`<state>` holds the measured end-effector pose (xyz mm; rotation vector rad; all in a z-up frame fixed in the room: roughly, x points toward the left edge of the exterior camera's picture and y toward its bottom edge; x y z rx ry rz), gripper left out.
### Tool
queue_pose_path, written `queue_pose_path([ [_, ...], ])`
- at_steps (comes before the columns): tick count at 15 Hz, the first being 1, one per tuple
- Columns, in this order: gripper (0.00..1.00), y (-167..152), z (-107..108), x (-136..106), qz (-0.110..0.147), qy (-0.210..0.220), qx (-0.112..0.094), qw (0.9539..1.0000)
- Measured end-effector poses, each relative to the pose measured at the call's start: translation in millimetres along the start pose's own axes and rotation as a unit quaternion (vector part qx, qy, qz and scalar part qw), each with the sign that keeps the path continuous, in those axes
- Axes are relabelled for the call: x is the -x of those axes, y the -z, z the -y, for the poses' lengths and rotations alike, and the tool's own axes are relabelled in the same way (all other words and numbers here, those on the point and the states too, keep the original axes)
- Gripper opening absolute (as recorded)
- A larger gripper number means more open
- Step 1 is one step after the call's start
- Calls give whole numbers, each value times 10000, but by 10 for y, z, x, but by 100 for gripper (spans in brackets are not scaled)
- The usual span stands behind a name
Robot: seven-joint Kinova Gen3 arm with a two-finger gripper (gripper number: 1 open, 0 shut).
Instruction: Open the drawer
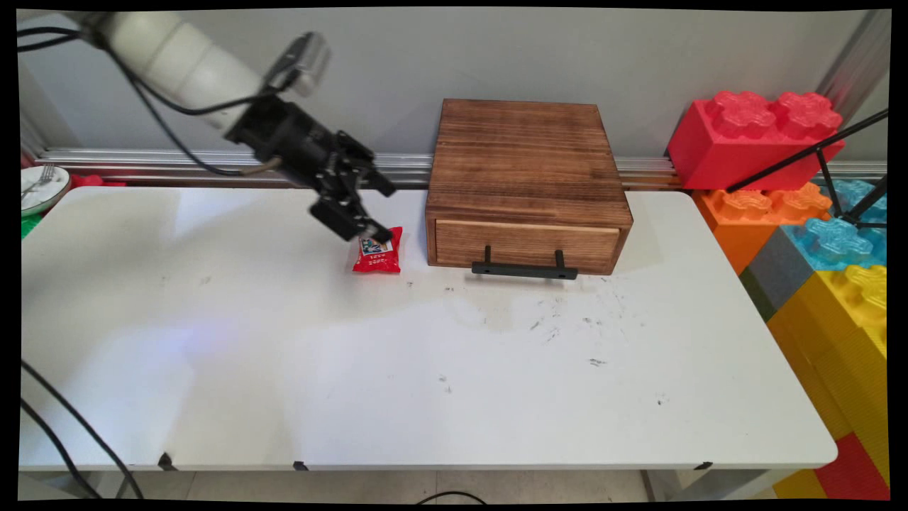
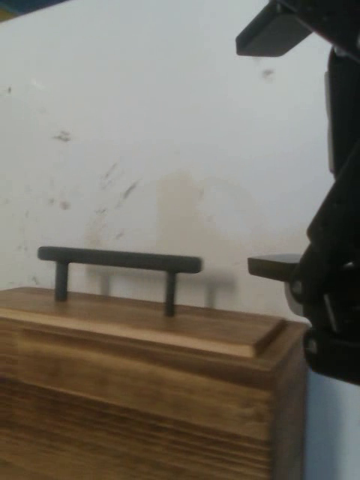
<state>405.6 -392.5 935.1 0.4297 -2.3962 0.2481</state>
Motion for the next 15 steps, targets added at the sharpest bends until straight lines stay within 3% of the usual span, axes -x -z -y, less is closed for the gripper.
queue_pose_path([
  [6,100,-717,-44,-523,165,-305,-336,9988],
  [15,100,-1674,28,-748,703,-930,-511,9919],
])
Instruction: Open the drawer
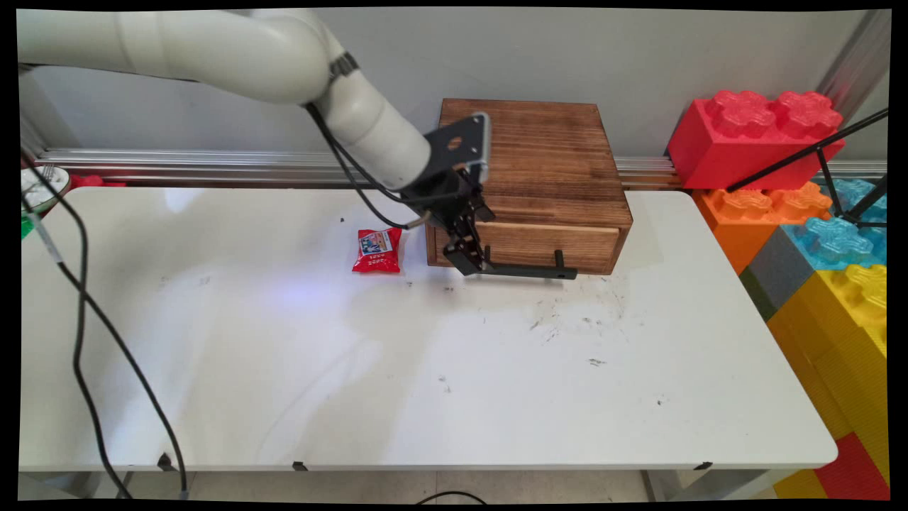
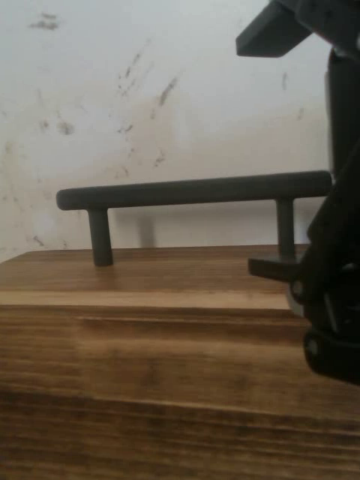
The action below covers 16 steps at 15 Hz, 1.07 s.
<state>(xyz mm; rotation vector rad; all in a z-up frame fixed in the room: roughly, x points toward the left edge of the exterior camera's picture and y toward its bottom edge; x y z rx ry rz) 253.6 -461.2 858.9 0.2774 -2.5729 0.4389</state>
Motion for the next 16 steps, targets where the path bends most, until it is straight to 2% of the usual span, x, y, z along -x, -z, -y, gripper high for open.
queue_pose_path([
  [6,100,-433,21,-94,122,29,52,9999],
  [16,100,-920,-63,-144,276,93,228,9993],
])
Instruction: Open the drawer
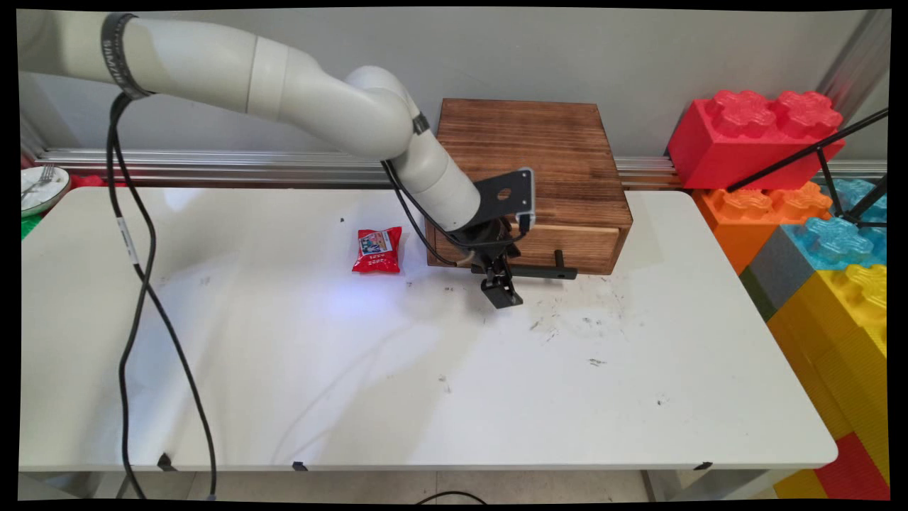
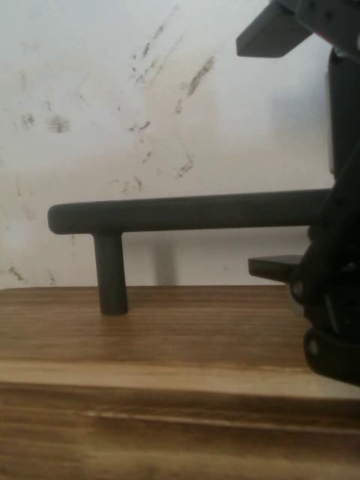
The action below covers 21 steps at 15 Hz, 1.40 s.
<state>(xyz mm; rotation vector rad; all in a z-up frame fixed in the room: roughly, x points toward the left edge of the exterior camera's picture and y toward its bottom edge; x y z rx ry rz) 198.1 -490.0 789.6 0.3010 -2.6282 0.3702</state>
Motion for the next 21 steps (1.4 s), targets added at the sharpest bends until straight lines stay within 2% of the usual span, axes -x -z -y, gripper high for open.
queue_pose_path([
  [9,100,-219,-104,-38,71,54,145,9999],
  [21,100,-96,-667,-87,81,-77,507,9987],
])
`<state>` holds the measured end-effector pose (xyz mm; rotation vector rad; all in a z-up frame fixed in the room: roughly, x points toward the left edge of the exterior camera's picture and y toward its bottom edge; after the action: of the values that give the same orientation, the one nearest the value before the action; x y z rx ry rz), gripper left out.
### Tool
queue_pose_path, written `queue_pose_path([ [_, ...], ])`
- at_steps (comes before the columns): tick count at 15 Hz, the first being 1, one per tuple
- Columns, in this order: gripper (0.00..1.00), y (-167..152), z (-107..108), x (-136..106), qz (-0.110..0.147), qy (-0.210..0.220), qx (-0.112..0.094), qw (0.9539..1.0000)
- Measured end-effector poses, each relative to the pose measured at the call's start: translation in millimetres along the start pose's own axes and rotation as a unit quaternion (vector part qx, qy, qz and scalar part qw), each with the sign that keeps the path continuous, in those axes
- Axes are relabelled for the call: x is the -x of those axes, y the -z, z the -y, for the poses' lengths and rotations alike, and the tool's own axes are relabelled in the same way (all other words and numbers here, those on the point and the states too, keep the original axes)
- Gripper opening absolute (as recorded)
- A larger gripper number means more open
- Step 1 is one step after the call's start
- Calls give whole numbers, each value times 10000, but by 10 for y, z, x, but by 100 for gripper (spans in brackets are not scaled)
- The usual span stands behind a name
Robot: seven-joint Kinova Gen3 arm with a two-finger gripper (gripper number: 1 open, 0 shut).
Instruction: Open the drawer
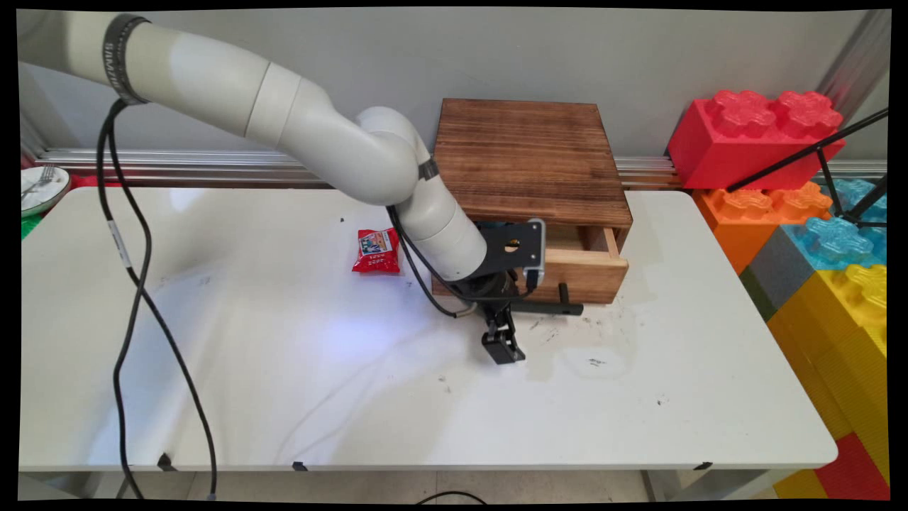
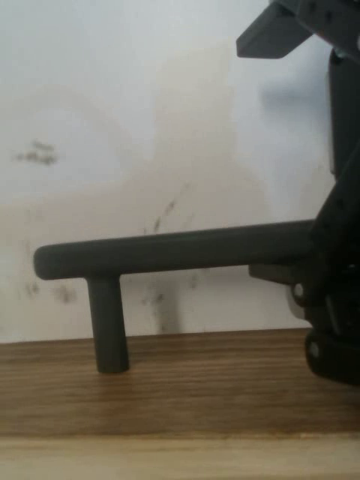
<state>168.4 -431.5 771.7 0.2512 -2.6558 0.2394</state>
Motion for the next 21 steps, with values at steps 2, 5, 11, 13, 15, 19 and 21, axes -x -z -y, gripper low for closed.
queue_pose_path([
  [2,100,31,-108,-13,-11,-34,51,10000],
  [5,100,76,-276,-34,-39,-94,143,9998],
  [11,100,156,-593,-78,-120,-216,344,9991],
  [13,100,183,-695,-90,-146,-256,416,9987],
  [15,100,207,-786,-98,-168,-290,479,9983],
  [19,100,254,-943,-102,-201,-336,598,9974],
  [21,100,273,-999,-102,-216,-350,642,9971],
])
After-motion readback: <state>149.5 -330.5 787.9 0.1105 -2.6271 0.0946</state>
